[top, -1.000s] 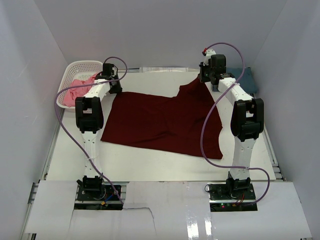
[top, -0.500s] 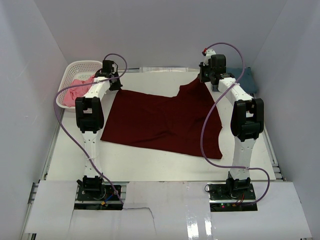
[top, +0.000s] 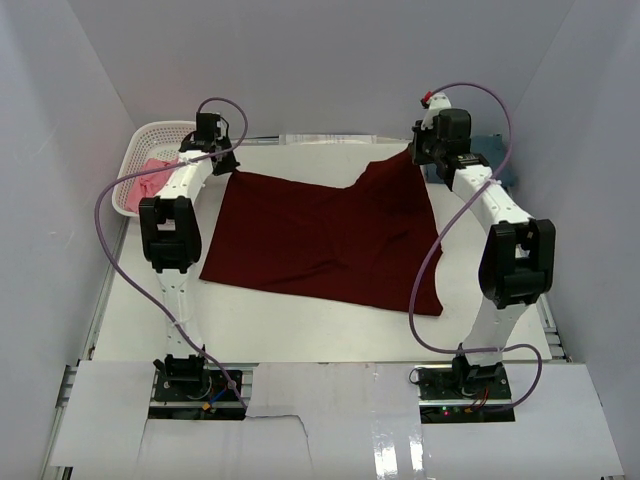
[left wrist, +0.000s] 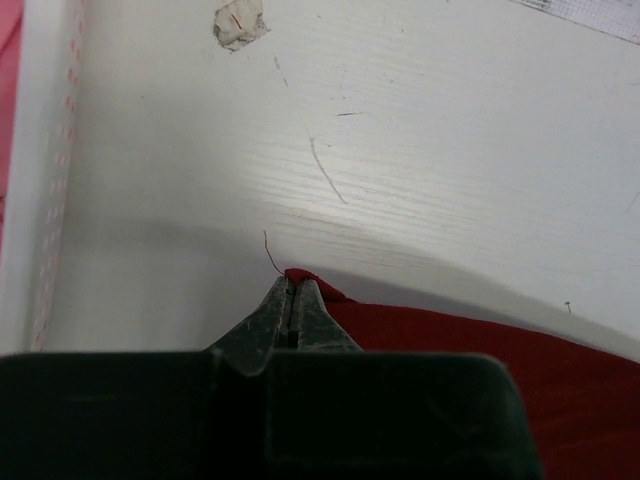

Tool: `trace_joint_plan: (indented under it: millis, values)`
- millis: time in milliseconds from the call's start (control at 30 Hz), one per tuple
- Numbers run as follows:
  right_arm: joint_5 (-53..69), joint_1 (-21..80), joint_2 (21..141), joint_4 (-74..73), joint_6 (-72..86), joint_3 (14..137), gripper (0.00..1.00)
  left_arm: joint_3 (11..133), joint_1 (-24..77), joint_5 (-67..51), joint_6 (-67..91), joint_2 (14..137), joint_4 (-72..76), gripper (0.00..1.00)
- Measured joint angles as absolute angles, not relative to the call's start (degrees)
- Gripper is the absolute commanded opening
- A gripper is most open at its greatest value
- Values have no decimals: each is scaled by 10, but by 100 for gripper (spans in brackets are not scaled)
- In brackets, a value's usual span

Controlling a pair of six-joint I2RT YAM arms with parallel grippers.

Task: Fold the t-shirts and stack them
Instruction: Grap the side of the flattened tshirt furthest away from the robot with both arms, then fold the other side of the tshirt into a rectangle

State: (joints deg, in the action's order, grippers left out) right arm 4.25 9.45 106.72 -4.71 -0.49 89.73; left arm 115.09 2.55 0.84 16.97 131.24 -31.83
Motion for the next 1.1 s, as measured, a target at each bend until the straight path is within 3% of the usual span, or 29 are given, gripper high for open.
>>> trace_joint_plan:
  millis: [833,1100]
  values:
    - [85,71,876,-15,3,711,8,1079,10,9,205,1293,-292,0]
    - [113,71,843,-12,15,666,8,1001,9,-5,215,1226,-246,0]
